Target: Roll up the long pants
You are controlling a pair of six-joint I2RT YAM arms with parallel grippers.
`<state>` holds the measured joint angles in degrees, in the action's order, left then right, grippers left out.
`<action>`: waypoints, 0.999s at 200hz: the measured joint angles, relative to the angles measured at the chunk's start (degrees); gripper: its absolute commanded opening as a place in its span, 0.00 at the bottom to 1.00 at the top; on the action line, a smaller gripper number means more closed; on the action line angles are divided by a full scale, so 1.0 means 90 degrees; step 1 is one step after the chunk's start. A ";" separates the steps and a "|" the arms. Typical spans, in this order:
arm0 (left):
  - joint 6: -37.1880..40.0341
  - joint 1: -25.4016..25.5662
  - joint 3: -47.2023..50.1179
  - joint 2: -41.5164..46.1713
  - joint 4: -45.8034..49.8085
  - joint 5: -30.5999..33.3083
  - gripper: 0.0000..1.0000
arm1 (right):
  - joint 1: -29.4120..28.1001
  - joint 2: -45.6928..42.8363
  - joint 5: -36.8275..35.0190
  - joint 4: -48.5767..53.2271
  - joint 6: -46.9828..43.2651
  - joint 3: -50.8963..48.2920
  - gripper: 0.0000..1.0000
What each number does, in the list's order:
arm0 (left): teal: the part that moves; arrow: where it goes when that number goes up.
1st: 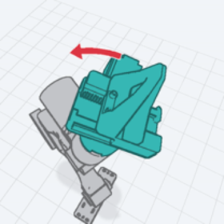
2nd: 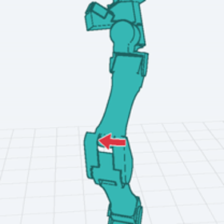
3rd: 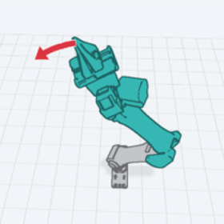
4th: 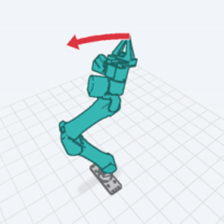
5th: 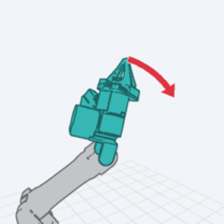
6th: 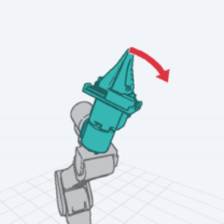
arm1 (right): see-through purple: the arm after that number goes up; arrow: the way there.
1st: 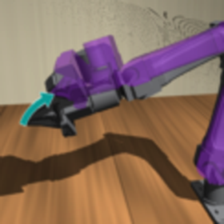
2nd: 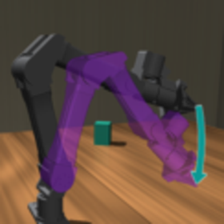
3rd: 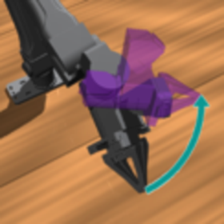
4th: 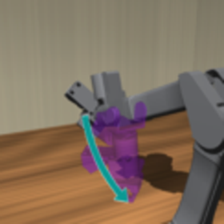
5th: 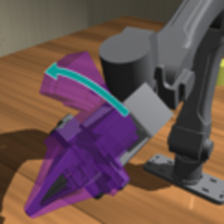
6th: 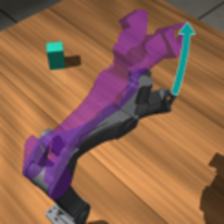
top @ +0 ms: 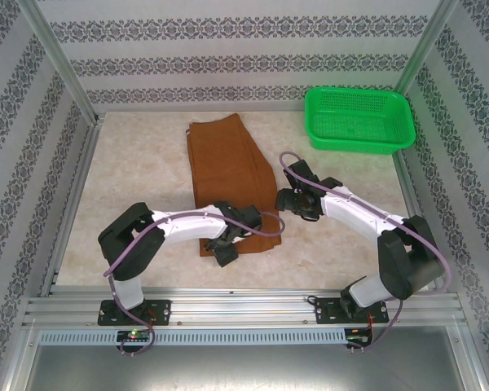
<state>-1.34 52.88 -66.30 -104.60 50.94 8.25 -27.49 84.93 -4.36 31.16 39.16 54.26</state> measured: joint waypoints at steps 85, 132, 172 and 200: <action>0.0202 -0.0308 -0.0869 -0.0668 0.0265 -0.0843 0.24 | 0.0005 0.0182 0.0112 -0.0007 0.0000 0.0053 0.77; 0.0301 -0.0347 -0.1940 -0.0733 0.0663 -0.1676 0.28 | 0.0461 -0.0032 0.0061 0.0114 -0.0002 0.0058 0.77; 0.0517 -0.0495 -0.2759 -0.0731 0.1217 -0.2460 0.26 | 0.0753 -0.0500 0.0010 0.0197 -0.0005 0.0058 0.77; 0.0624 -0.0899 -0.2863 -0.0746 0.1413 -0.2827 0.45 | 0.0760 -0.0729 0.0024 0.0204 -0.0034 0.0058 0.77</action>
<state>4.27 44.80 -92.07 -111.31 63.66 -17.19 -20.64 78.37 -4.14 32.99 38.85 54.78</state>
